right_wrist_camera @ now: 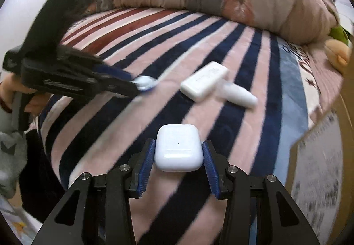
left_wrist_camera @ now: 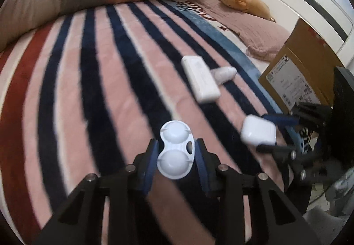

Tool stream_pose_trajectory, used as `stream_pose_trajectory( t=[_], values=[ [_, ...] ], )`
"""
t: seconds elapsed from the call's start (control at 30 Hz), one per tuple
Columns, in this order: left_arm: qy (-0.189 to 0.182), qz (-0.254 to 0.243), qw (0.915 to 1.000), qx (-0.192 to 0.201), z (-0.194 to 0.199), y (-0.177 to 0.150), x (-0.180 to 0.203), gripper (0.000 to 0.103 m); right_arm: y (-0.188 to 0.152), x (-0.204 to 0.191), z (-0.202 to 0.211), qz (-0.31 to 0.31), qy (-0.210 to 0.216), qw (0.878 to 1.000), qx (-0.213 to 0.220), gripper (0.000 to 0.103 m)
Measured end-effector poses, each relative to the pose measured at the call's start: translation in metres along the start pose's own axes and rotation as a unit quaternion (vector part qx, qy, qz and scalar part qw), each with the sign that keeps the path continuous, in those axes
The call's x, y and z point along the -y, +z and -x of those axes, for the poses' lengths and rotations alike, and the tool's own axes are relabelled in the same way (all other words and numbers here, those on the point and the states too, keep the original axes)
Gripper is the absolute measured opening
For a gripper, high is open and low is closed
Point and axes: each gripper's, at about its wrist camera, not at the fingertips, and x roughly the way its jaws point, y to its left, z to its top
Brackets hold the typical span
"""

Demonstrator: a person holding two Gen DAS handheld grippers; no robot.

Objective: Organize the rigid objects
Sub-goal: 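Grasp the white lens case with the left tool while the right grasps the earbuds case, then carry the lens case and earbuds case into the box and open both tools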

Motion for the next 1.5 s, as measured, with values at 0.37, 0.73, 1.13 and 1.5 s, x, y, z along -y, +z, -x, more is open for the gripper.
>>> stream_pose_trajectory(
  t=[0.37,0.73,1.13,1.5],
  values=[
    [0.054,0.031,0.9979,0.019,-0.013,-0.016,0.004,0.030,0.001,0.006,-0.018,-0.036,0.016,0.999,0.005,0.039],
    [0.043,-0.002,0.9927,0.113,0.101,0.005,0.056,0.030,0.025,-0.025,0.092,0.003,0.043,0.991,0.129,0.039],
    [-0.088,-0.132,0.9768,0.144,0.124,0.098,0.221,0.030,-0.043,0.110,0.202,-0.139,-0.099,0.972,0.162,0.039],
    [-0.082,-0.180,0.9803,0.012,0.021,0.130,0.294,0.030,-0.075,0.165,0.181,-0.136,-0.107,0.978,0.113,0.039]
  ],
)
